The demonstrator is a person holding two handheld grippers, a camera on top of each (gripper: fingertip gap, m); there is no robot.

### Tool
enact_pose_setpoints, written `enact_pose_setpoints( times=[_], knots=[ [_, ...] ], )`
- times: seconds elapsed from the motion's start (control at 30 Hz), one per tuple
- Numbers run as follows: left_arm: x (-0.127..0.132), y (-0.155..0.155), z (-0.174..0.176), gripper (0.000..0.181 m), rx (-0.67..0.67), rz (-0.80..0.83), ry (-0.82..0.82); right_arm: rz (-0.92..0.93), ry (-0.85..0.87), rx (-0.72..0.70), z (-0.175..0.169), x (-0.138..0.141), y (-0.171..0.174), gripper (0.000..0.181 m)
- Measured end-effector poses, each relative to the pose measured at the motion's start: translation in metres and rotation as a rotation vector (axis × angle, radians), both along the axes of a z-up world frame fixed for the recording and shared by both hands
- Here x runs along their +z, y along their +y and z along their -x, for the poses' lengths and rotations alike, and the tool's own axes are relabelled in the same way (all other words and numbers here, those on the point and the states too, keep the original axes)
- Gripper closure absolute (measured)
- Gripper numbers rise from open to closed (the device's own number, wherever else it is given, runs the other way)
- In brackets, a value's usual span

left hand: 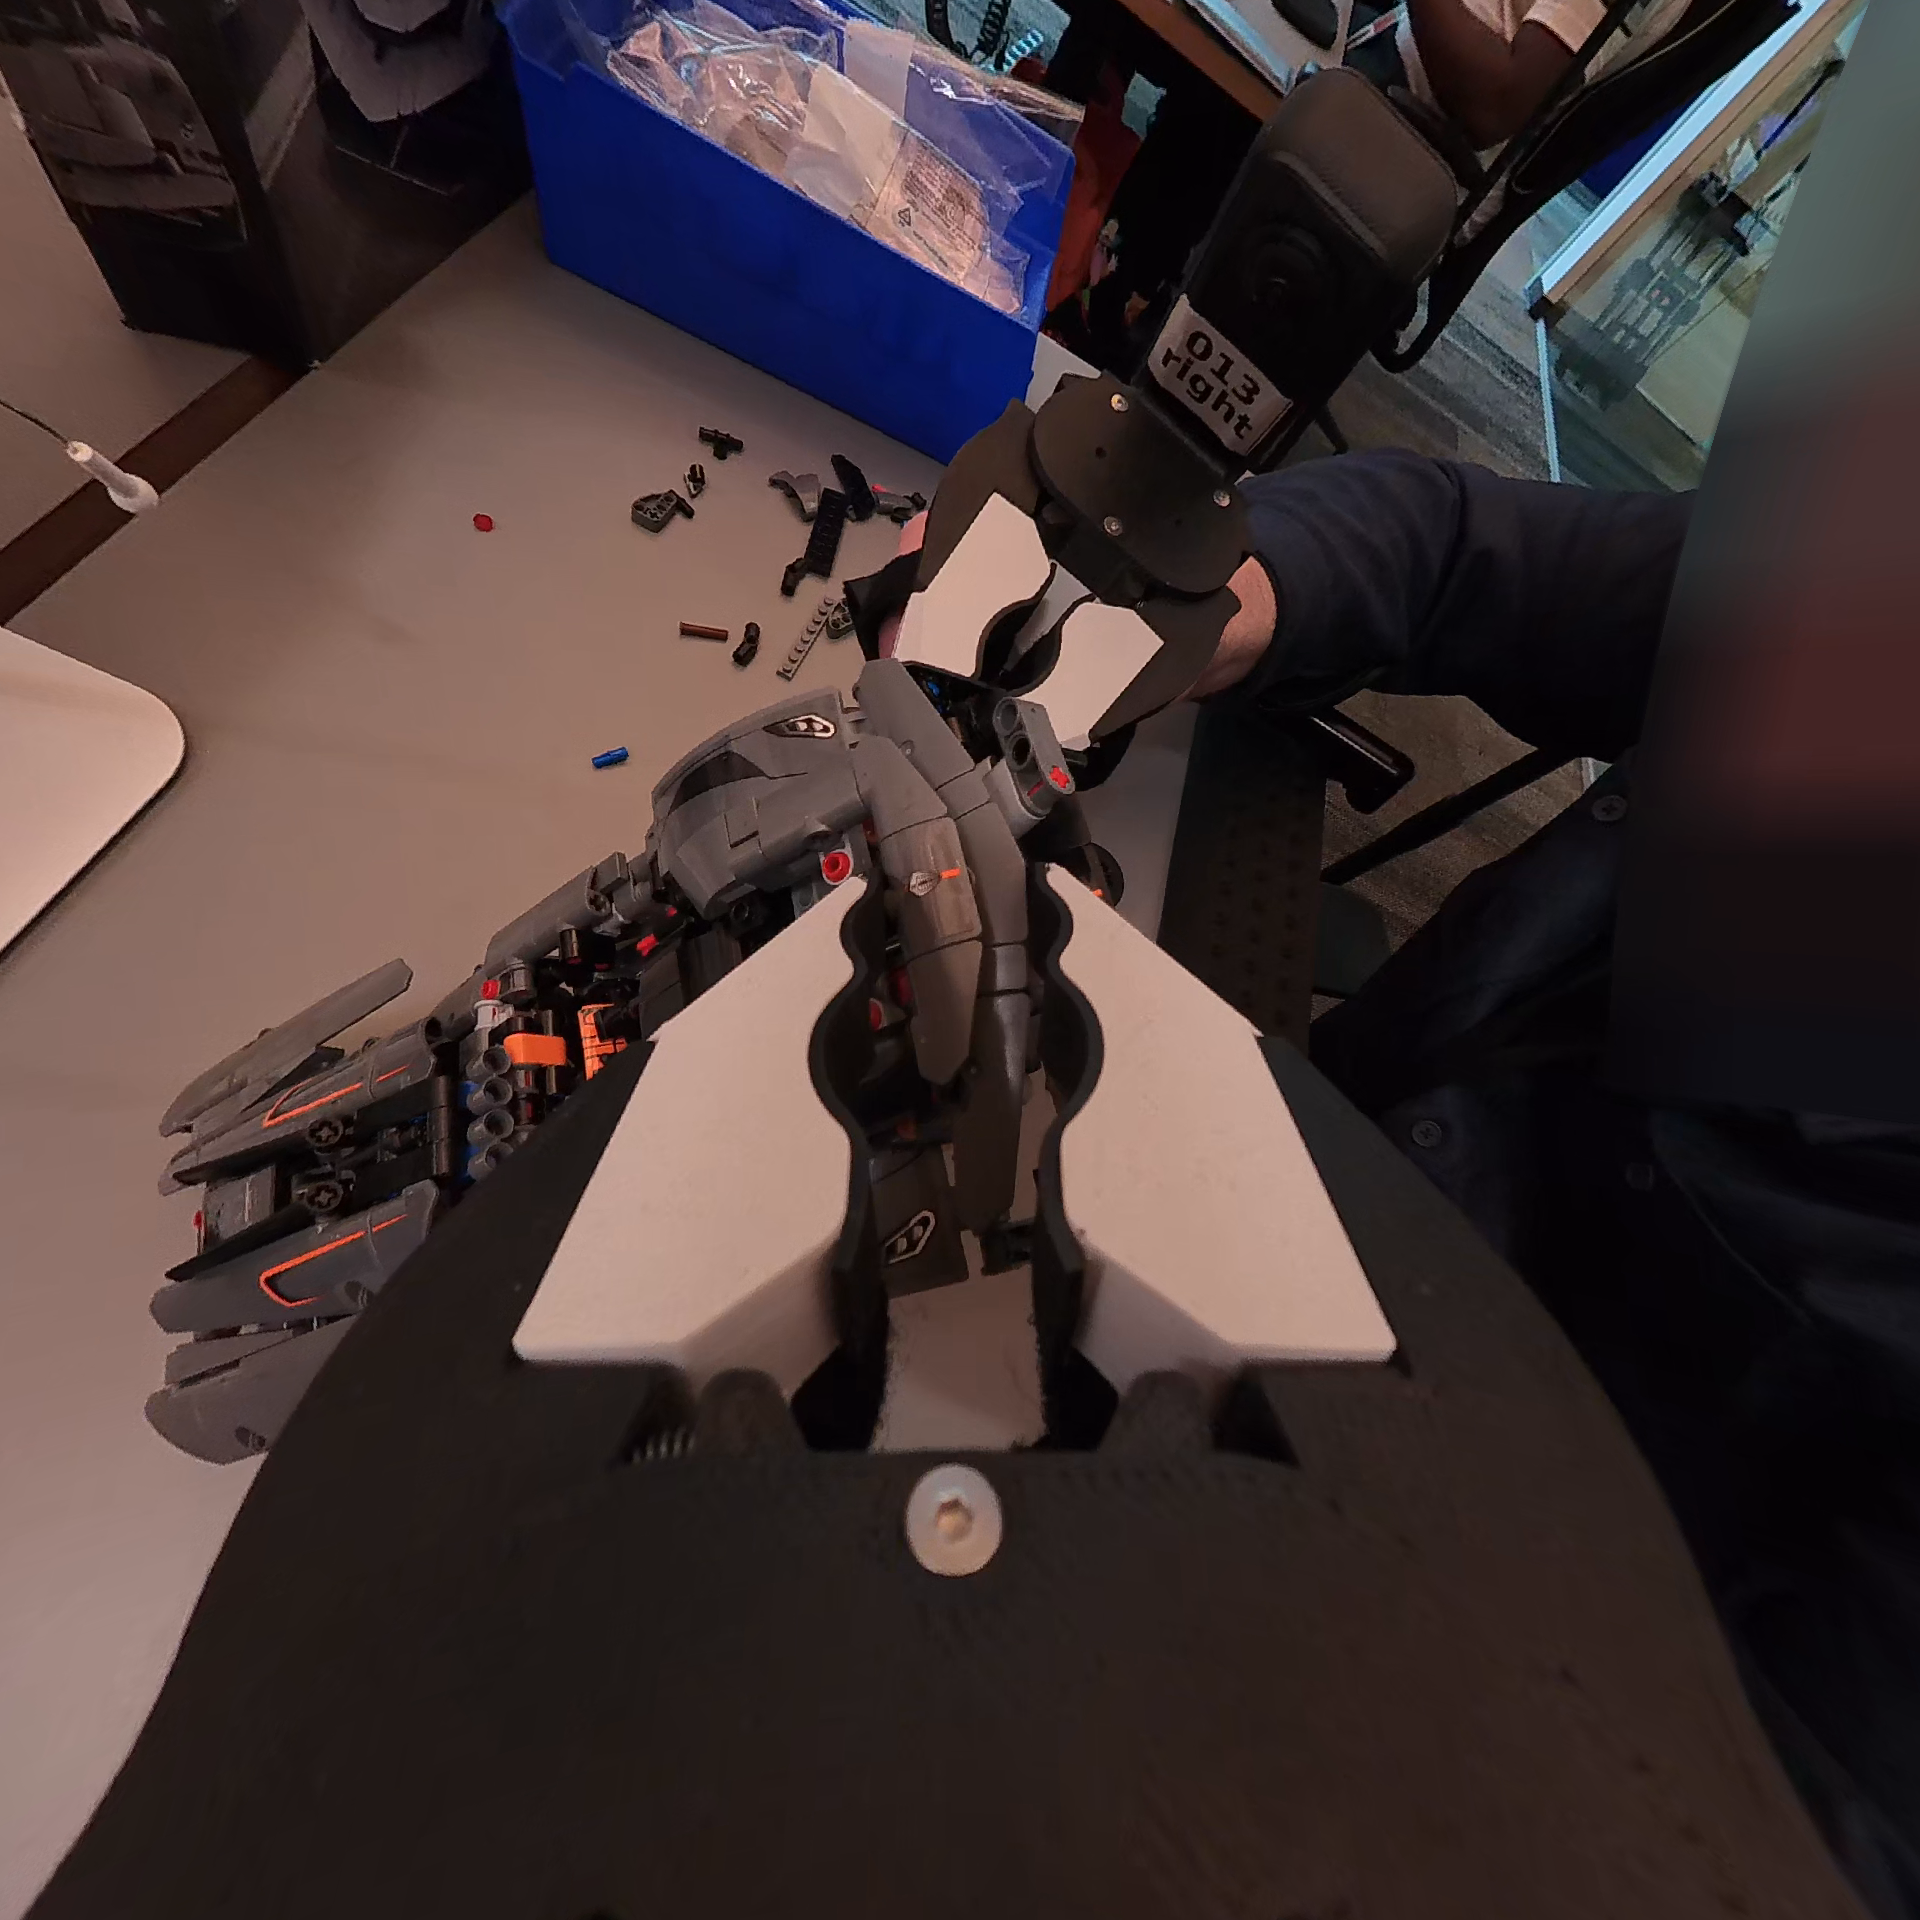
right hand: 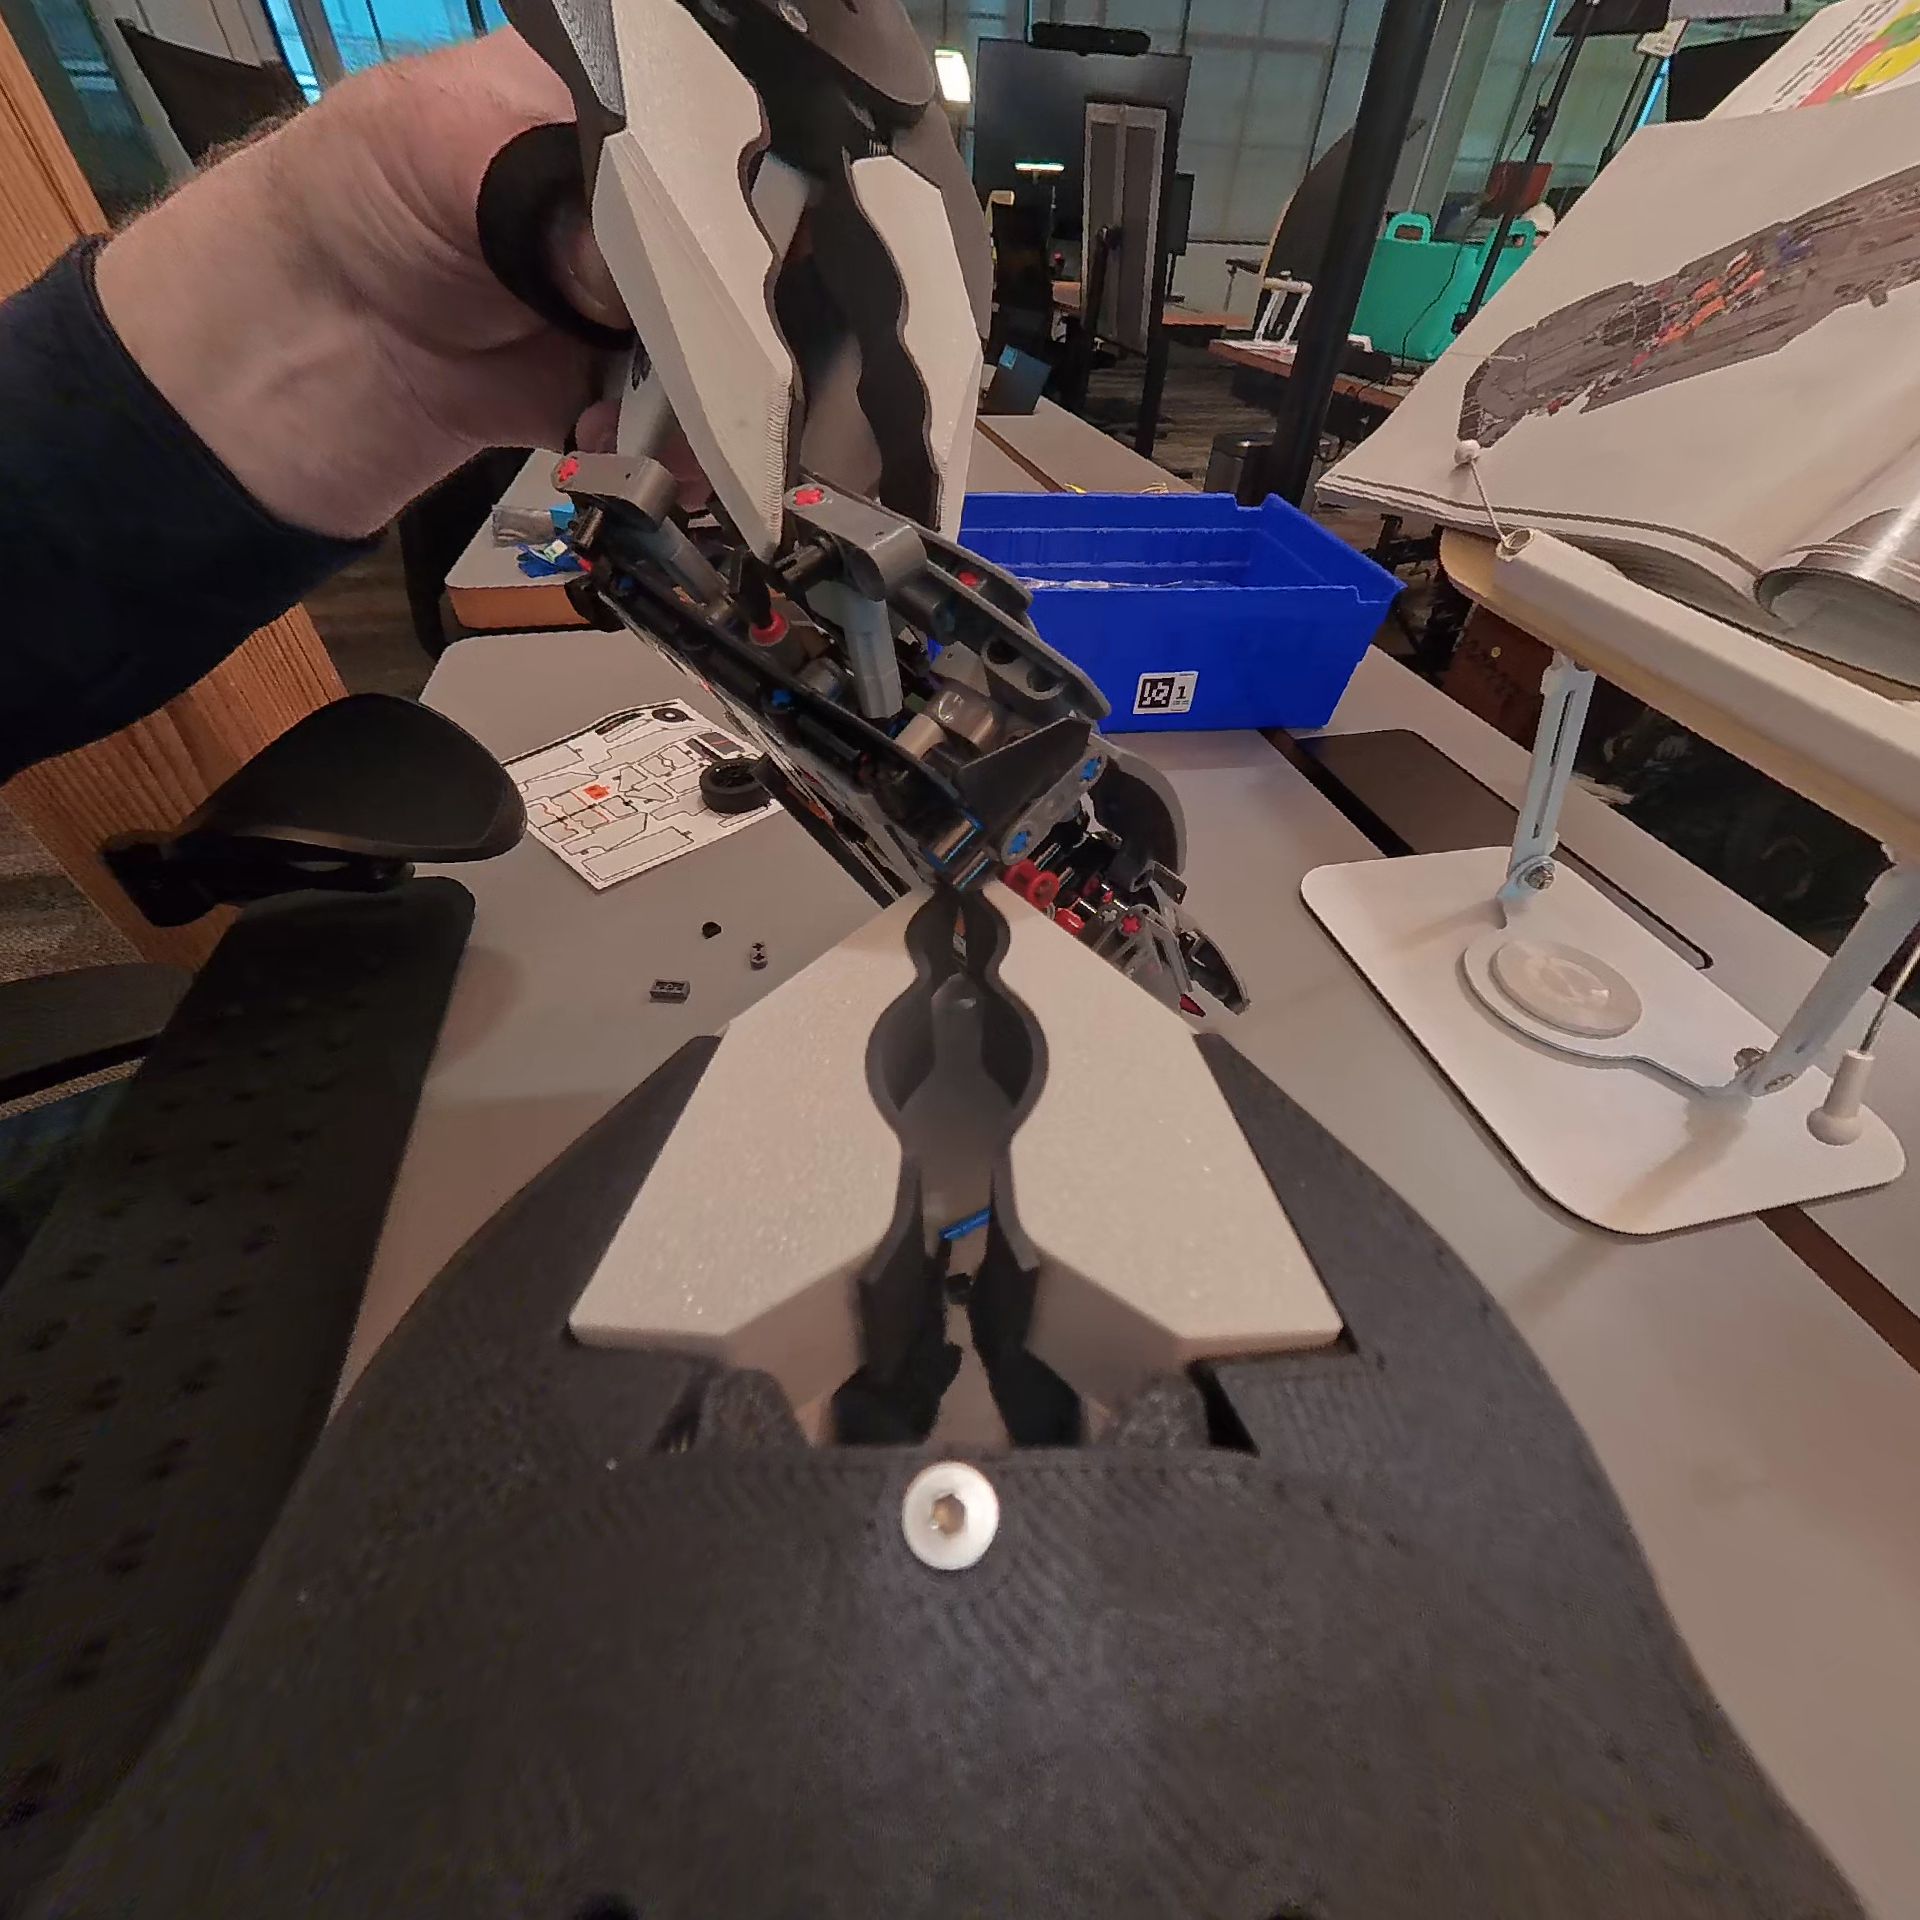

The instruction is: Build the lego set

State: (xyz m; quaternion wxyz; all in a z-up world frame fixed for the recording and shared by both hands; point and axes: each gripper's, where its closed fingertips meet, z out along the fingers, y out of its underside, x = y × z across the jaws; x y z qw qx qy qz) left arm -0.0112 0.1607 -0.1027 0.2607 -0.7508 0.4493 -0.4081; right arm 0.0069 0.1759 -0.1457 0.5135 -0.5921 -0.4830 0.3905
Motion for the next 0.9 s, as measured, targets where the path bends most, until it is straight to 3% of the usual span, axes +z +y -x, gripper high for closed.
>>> enact_pose_setpoints(
  times=[0.9],
  knots=[
    [-0.005, -0.012, 0.002, 0.157, 0.001, -0.035, -0.02, -0.029, -0.03, 0.067, 0.003, -0.005, -0.014, 0.18]
  ],
)
